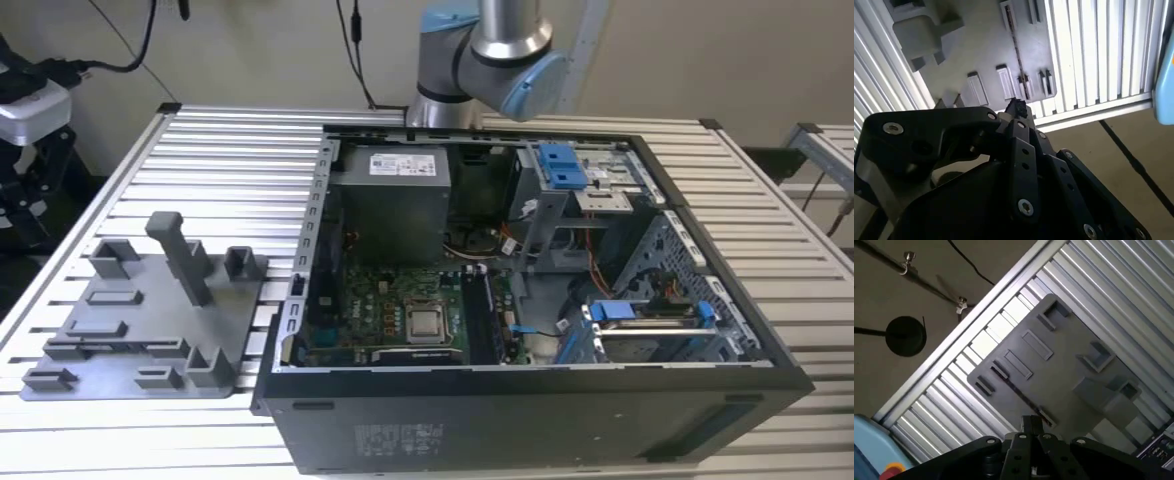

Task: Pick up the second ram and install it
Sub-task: 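Pick up the second ram and move it above second insertion slot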

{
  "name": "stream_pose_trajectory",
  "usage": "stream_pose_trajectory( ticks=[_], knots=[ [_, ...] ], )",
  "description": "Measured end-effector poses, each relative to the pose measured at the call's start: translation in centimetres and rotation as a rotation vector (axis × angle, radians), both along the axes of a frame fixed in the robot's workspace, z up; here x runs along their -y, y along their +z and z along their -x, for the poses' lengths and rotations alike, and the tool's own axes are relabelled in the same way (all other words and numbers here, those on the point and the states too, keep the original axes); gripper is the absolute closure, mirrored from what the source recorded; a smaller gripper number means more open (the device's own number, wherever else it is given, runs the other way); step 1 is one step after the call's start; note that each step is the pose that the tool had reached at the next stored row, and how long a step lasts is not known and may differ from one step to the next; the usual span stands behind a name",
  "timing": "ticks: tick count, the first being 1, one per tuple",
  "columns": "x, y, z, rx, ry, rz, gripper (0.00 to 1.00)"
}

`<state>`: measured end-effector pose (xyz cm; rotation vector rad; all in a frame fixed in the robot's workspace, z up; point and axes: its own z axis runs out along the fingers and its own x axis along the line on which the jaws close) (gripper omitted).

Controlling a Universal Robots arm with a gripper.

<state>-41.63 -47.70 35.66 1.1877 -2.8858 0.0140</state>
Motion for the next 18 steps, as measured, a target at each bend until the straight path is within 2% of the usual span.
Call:
stream_pose_trajectory(
  ticks=[8, 11, 18],
  knots=[
    [-0.15, 0.0, 0.15, -0.0001, 0.106, 0.0086, 0.89],
    [-0.18, -0.01, 0.16, 0.0, 0.15, 0.0092, 0.89],
    [-0.19, -0.02, 0.22, 0.0073, 0.215, 0.0091, 0.89]
  ],
)
